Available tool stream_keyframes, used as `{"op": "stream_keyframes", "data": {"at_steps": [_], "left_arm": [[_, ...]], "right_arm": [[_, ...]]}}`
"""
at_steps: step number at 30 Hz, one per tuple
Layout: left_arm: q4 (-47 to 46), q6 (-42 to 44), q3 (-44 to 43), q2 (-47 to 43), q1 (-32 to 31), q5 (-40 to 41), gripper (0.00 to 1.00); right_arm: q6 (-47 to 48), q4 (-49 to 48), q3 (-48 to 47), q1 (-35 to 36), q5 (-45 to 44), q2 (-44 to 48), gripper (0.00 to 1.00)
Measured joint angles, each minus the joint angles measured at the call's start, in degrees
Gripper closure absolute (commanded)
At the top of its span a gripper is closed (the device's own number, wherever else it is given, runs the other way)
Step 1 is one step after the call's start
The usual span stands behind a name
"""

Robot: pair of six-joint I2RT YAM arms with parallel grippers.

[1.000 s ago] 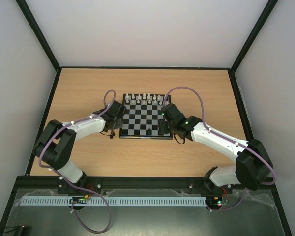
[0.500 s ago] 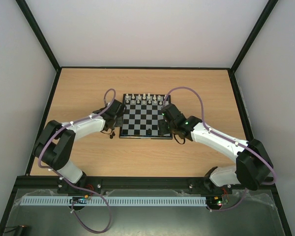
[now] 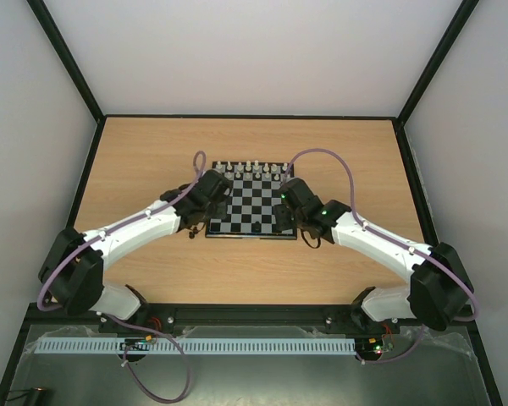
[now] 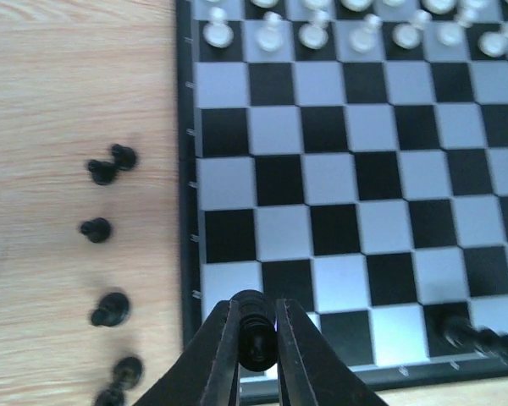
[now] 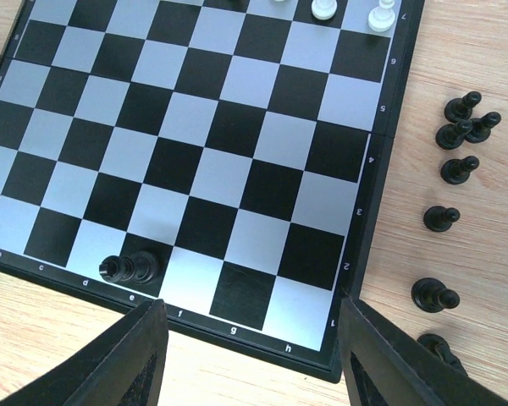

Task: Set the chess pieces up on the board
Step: Place the chess piece on the chessboard.

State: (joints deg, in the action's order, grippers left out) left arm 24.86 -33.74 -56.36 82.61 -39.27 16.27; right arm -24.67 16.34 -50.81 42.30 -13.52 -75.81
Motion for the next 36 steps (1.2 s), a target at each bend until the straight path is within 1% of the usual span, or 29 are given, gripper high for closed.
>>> {"op": "stream_keyframes", "data": {"at_steps": [6, 10, 16, 24, 36], "left_arm": [[0.9, -1.6, -0.8, 1.2, -5.6, -1.5, 0.92], [0.8, -2.6, -1.0, 3.5, -7.8, -2.8, 0.92], [0.0, -3.2, -3.8, 8.7, -10.7, -3.8, 0.92], [-1.5, -3.4, -6.7, 13.8, -12.0, -4.8, 0.92], [-2.8, -3.4, -6.8, 16.6, -12.2, -4.7, 0.90]], "right_arm": [[-0.1, 0.0, 0.0, -0.5, -0.7, 0.3, 0.43], [-0.2, 0.0, 0.3, -0.9, -0.9, 0.7, 0.43], [-0.2, 0.0, 0.6, -1.1, -1.0, 0.8, 0.43], [-0.2, 0.0, 0.6, -1.2, -0.9, 0.8, 0.43], [-0.2, 0.0, 0.6, -1.4, -0.9, 0.8, 0.43]]}}
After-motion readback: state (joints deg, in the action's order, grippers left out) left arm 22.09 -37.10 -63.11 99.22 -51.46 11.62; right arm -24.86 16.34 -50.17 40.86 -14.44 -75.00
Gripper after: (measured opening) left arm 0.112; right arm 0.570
